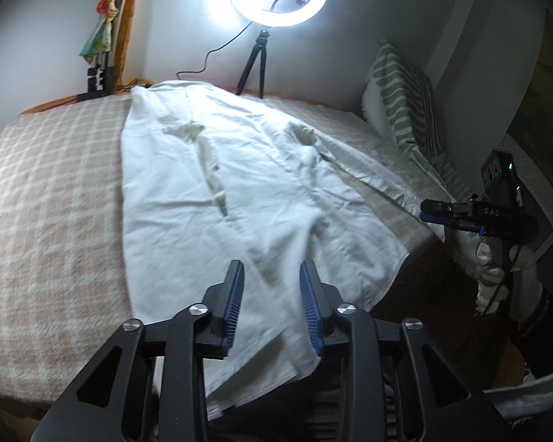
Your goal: Fold small clothes
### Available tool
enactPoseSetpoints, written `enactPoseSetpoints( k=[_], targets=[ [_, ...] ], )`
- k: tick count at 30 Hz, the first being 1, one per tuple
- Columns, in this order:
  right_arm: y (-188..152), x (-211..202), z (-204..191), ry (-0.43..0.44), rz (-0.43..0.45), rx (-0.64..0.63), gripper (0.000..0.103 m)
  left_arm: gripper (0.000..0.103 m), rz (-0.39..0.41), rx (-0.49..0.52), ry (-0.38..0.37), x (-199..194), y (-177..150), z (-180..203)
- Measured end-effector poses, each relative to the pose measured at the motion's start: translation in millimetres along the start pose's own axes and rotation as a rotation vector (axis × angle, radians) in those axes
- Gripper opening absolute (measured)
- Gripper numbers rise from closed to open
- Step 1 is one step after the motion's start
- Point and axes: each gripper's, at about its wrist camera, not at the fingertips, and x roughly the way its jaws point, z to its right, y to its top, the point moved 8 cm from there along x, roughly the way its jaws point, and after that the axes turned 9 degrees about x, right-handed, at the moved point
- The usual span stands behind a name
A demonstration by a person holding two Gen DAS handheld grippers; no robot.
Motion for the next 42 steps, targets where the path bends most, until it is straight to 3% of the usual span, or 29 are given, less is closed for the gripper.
enactPoseSetpoints(
  k=[11,16,19,23,30,35,38,40,42],
  targets=[
    [64,-62,174,-0.289,0.203,0.226,0.065,0.041,-0.008,-0.06,-0.018,14,14,15],
    [85,-74,236,-0.328,0.221,0.327,0.066,0.042,-0.025,-0.068,-0.033,22,16,26],
    [91,-79,258,-0.319,0.219,0.368,0.066,0.049,-0.03,-0.081,-0.037,26,16,29],
    [94,-76,272,-0.28,0.195,0.402,0.066,0.049,-0.042,-0.093,-0.046,32,17,32],
    [93,-66,274,-0.288,0.147,0.377,0.066,0.049,-0.054,-0.08,-0.052,39,20,39],
    [87,-54,255,-0.339,0.083,0.266,0.047,0.049,-0.064,-0.074,-0.057,45,21,40],
    [82,-45,243,-0.385,0.06,0.169,0.028,0.049,-0.065,-0.068,-0.062,46,22,41],
    [81,-40,238,-0.395,0.05,0.144,0.007,0.049,-0.065,-0.061,-0.061,46,23,41],
    [81,-37,233,-0.402,0.043,0.14,0.004,0.049,-0.061,-0.057,-0.061,45,24,40]
  ],
)
